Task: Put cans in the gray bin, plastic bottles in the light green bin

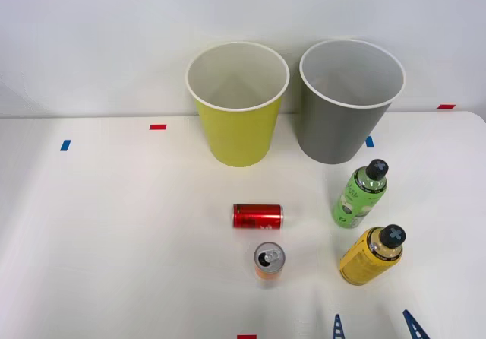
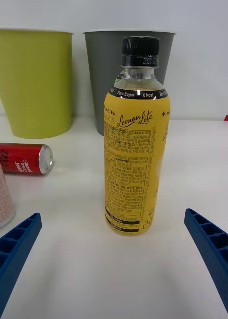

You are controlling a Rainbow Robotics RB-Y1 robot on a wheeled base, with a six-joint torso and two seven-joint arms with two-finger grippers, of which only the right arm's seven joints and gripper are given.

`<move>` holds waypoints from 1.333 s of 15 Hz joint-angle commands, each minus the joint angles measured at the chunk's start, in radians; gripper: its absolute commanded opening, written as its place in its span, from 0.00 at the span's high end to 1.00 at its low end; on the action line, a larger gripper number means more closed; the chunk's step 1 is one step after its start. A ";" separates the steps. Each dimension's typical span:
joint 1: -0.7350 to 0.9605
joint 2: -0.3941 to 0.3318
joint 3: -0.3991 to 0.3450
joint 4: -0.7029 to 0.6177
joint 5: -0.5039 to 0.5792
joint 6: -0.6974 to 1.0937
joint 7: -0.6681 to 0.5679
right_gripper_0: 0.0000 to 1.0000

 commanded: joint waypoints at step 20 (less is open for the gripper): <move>0.000 0.000 0.000 0.000 0.000 0.000 0.000 0.00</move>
